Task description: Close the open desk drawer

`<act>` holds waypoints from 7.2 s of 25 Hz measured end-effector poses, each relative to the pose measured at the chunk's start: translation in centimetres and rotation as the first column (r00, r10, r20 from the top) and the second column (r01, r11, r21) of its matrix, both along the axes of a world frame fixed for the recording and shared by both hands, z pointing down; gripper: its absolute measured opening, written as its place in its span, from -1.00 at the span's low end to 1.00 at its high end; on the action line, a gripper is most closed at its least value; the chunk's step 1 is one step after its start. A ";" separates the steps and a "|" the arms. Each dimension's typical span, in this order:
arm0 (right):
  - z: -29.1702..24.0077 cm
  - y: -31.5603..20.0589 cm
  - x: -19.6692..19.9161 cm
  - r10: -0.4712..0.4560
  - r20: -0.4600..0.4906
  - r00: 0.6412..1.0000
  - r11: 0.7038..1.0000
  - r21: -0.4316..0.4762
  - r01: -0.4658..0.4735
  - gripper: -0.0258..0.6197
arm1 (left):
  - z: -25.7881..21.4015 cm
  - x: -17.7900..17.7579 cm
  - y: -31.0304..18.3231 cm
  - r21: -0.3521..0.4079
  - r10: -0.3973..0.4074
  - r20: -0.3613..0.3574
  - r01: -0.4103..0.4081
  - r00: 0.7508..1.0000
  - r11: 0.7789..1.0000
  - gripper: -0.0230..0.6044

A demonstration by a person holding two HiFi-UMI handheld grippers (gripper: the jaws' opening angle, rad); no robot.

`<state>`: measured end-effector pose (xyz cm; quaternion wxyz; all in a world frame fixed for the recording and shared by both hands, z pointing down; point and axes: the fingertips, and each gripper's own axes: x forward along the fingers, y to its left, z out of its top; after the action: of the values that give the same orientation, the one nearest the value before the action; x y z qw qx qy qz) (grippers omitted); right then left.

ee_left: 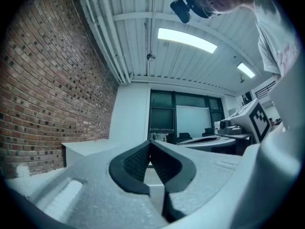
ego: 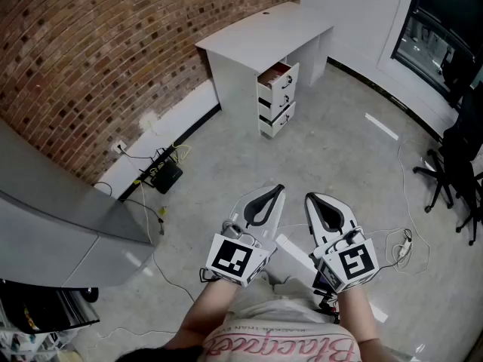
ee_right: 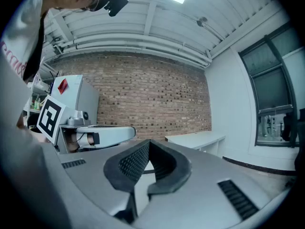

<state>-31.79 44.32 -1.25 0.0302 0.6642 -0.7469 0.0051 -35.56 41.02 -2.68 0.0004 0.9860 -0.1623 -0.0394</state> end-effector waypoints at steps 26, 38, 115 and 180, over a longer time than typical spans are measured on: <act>-2.6 13.9 -2.0 -0.112 0.023 0.993 0.986 0.128 0.108 -0.89 | -0.3 -1.9 13.9 -0.017 -0.087 0.038 0.088 0.995 0.996 -0.91; -1.6 6.6 1.1 -0.025 0.118 0.993 0.995 0.099 0.013 -0.89 | -1.4 -0.5 5.2 -0.006 -0.067 -0.029 0.067 0.997 0.998 -0.91; 3.0 -44.0 33.8 -0.144 0.045 0.989 0.989 -0.024 0.146 -0.88 | 3.3 30.4 -44.3 -0.118 -0.216 0.003 0.215 0.976 0.970 -0.91; 31.8 -67.1 48.5 -0.279 0.003 0.960 0.931 -0.245 0.271 -0.22 | 24.0 44.3 -60.0 -0.146 -0.367 0.169 0.391 0.915 0.909 -0.91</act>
<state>16.74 -22.75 30.50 0.1235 0.5444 -0.8257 0.0814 8.78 -19.02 21.35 0.0689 0.9318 -0.3536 0.0441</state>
